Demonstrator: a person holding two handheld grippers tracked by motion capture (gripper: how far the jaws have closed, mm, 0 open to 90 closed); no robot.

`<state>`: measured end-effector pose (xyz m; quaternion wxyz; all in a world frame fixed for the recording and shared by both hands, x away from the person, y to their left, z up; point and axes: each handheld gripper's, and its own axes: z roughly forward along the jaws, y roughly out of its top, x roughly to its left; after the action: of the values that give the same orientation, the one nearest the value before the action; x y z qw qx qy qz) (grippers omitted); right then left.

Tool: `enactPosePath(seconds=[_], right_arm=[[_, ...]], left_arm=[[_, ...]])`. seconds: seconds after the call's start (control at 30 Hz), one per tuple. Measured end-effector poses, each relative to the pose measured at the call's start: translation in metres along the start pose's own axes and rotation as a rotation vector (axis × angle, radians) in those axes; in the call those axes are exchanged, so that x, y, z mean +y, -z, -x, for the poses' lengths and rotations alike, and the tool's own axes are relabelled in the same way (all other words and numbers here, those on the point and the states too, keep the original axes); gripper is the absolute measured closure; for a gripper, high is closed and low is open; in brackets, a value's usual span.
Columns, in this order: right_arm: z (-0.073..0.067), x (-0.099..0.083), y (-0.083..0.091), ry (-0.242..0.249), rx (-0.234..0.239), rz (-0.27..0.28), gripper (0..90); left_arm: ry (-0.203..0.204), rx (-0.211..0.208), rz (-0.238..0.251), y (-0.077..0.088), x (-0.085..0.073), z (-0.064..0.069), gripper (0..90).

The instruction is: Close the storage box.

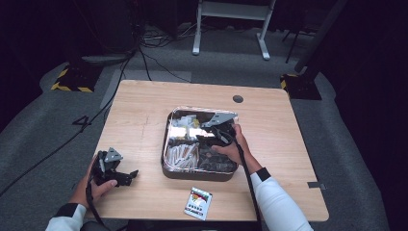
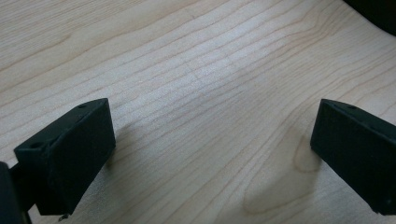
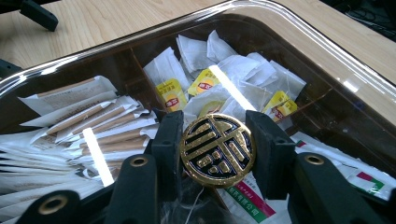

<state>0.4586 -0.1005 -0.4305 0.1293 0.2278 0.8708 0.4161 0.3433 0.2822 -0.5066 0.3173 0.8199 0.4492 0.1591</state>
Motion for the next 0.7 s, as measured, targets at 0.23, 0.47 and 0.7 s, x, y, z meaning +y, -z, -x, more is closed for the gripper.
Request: enactPosePath(seconds=[0.23,0.47,0.7], right_arm=[[-0.003,0.0,-0.008,0.005,0.017,-0.013,59.4],[-0.004,0.001,-0.014,0.004,0.026,-0.034,59.3],[-0.001,-0.001,-0.015,-0.012,0.053,-0.041,59.1]], left_arm=[[0.0,0.0,0.0,0.0,0.0,0.0,0.1],[0.0,0.0,0.0,0.0,0.0,0.0,0.1],[0.0,0.0,0.0,0.0,0.0,0.0,0.1]])
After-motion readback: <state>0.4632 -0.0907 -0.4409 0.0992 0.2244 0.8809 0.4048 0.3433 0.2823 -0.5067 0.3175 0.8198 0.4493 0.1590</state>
